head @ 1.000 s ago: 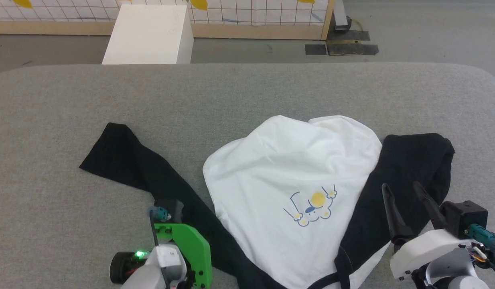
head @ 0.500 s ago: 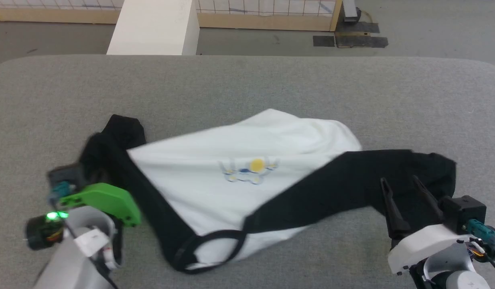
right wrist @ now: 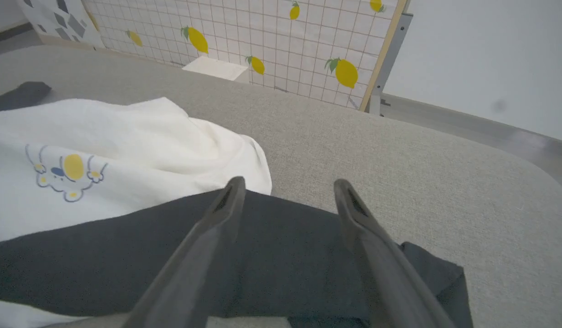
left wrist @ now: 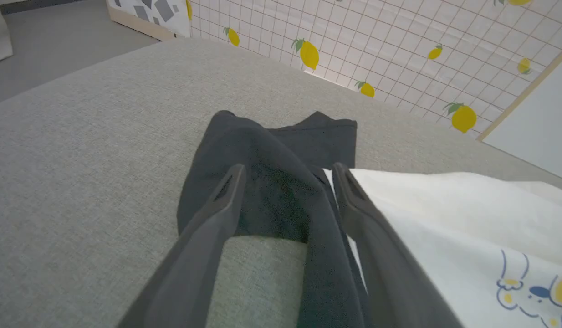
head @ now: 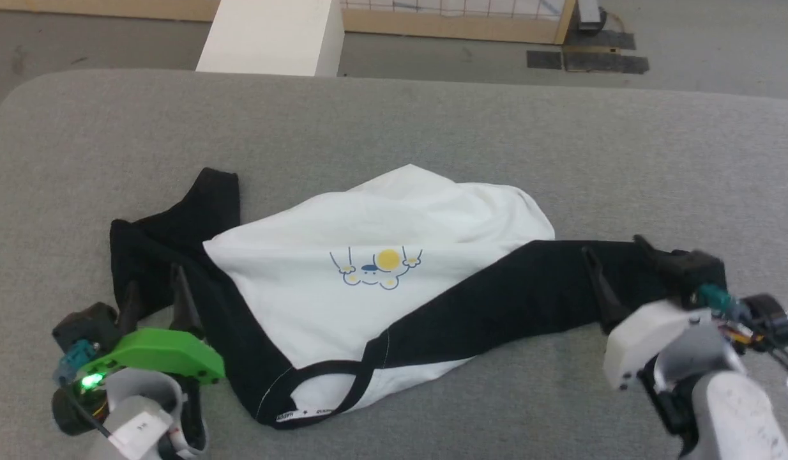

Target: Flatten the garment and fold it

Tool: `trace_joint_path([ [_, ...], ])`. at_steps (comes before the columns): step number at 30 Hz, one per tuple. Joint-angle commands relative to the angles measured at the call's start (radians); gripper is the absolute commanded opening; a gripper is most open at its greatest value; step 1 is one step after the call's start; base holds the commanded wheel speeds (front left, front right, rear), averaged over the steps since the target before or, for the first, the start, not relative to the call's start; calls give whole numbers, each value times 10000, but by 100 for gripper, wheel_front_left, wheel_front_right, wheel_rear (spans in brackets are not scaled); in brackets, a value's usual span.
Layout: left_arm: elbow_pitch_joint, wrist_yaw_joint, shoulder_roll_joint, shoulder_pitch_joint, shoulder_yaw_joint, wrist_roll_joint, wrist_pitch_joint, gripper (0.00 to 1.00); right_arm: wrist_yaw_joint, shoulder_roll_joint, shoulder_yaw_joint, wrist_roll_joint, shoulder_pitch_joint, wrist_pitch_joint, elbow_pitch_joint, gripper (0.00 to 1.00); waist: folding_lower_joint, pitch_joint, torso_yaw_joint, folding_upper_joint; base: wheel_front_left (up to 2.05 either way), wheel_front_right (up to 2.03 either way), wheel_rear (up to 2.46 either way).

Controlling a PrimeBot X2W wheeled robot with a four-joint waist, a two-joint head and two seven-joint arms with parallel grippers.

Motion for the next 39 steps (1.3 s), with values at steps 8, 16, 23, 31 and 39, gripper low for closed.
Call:
trace_joint_path([
  [8, -2123, -801, -1415, 581, 806, 2096, -86, 100, -15, -1388, 195, 245, -2065, 2678, 2114, 100, 0, 803, 897, 105, 0, 0, 0],
  [16, -2116, -1529, -2028, 443, 1238, 2843, -88, 100, -15, -2630, 1873, 1629, -2970, 5021, 3220, 27, 0, 1222, 1095, 105, 0, 0, 0],
  [23, -1710, -1821, -2190, 486, 1564, 3116, -88, 100, -15, -2724, 1731, 2426, -2945, 3709, 2366, 0, 0, 755, 740, 105, 0, 0, 0],
  [31, -1542, -1886, -2224, 1007, 2043, 3337, -89, 100, -15, -2779, 1287, 3480, -474, 2884, -1419, 0, 0, -341, -3, 105, 0, 0, 0],
  [39, -1669, -1941, -2197, 1221, 2422, 3474, -89, 100, -15, -3475, 1152, 4004, 3013, 3330, -3237, 0, 0, -675, -671, 105, 0, 0, 0],
])
